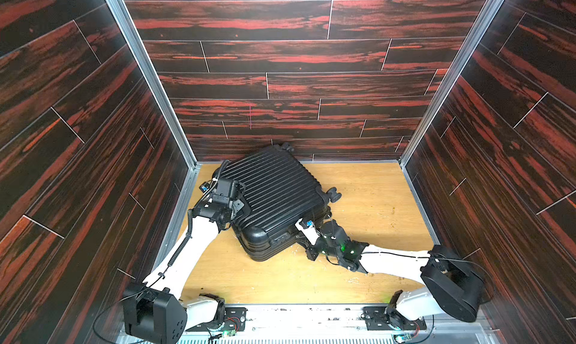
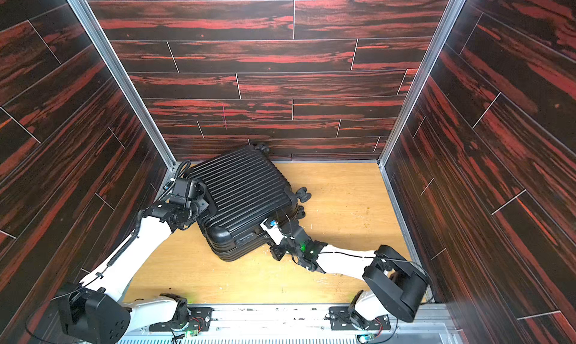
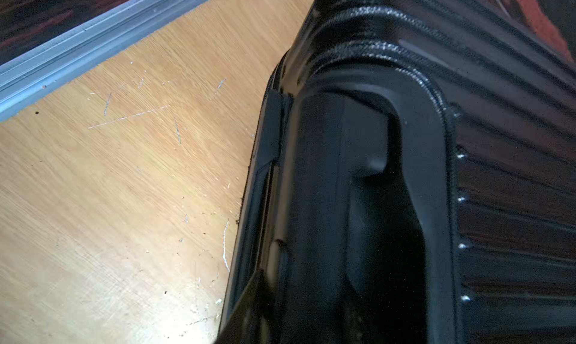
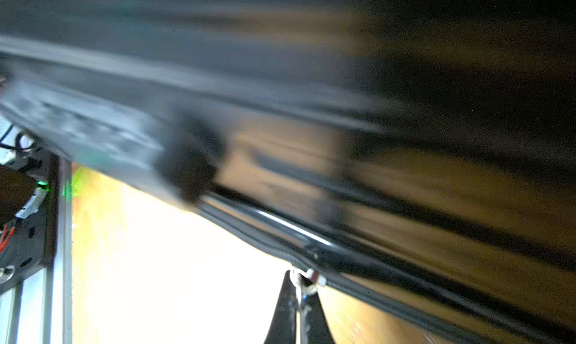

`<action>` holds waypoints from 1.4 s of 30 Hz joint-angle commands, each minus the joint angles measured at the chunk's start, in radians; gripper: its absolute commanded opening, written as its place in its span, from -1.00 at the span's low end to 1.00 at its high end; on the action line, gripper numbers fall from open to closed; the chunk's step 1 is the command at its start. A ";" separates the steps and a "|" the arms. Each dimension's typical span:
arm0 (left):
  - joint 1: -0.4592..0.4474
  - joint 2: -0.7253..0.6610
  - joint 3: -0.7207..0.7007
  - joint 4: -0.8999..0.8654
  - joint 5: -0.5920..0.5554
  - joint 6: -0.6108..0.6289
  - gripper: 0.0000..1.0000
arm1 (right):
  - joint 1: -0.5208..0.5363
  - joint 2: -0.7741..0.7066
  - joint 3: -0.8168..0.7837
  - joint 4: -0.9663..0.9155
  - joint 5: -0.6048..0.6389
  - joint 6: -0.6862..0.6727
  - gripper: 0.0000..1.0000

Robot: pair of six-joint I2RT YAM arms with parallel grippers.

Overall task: Close the suitcase zippers
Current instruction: Zip the zipper on the suitcase, then adjust the suitcase at the center of the board.

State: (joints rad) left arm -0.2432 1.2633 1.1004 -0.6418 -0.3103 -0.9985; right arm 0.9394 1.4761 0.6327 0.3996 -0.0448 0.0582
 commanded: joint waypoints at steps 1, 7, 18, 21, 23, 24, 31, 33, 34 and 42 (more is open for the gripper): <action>-0.029 -0.042 0.017 0.260 0.030 -0.280 -0.57 | 0.068 0.034 0.086 0.098 -0.150 -0.002 -1.00; -0.057 -0.023 0.017 0.291 0.027 -0.302 -0.57 | 0.112 0.064 0.124 0.097 -0.144 -0.014 -1.00; -0.093 0.002 0.004 0.292 0.106 -0.180 0.11 | 0.102 0.043 0.057 0.131 -0.069 -0.017 -1.00; -0.093 -0.005 0.003 0.240 0.109 -0.080 0.53 | 0.076 0.014 0.009 0.165 -0.077 0.001 -1.00; -0.091 -0.020 -0.009 0.220 0.090 0.012 0.72 | 0.052 -0.013 -0.035 0.202 -0.109 0.009 -1.00; -0.092 -0.027 -0.017 0.224 0.081 0.052 0.74 | 0.045 -0.026 -0.051 0.217 -0.111 0.012 -1.00; -0.084 -0.039 0.032 0.140 0.266 0.500 0.85 | -0.051 -0.108 -0.173 0.286 -0.168 0.036 -1.00; -0.081 -0.026 0.084 0.081 0.333 0.619 0.85 | -0.085 -0.142 -0.204 0.279 -0.168 0.037 -1.00; -0.079 -0.019 0.108 0.039 0.389 0.684 0.85 | -0.107 -0.162 -0.222 0.276 -0.173 0.038 -1.00; -0.034 0.075 0.302 -0.225 0.674 1.084 0.80 | -0.303 -0.300 -0.302 0.177 -0.219 0.055 -1.00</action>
State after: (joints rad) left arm -0.3042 1.3048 1.3552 -0.7273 0.2092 -0.1249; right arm 0.6834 1.2407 0.3294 0.5350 -0.2287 0.0998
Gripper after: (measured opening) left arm 0.902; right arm 0.047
